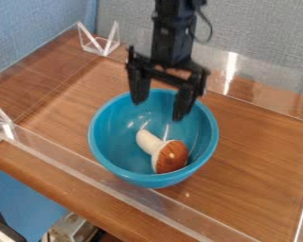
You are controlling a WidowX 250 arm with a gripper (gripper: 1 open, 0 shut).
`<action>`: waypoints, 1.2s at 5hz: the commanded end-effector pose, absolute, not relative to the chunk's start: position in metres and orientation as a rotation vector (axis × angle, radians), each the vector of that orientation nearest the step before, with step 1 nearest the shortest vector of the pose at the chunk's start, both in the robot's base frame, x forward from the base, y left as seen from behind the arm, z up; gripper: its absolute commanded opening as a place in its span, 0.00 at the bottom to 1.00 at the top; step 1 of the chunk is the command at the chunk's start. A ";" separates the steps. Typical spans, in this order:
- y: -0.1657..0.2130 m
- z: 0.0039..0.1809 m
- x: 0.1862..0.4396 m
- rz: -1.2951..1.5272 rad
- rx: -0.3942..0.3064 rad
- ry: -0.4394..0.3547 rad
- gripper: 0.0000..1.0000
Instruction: Remove the mushroom from inside the blue bowl and put it on the table
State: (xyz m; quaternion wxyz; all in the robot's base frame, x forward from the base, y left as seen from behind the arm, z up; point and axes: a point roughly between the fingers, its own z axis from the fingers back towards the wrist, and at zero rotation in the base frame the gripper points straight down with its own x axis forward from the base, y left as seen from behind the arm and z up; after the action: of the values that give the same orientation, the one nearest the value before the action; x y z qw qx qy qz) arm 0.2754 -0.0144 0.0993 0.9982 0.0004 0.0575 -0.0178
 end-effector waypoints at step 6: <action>-0.008 0.046 0.271 -0.025 0.040 0.085 0.00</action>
State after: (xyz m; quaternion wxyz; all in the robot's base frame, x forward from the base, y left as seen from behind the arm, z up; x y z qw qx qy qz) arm 0.2682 -0.0160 0.0439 0.9983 0.0187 0.0510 -0.0225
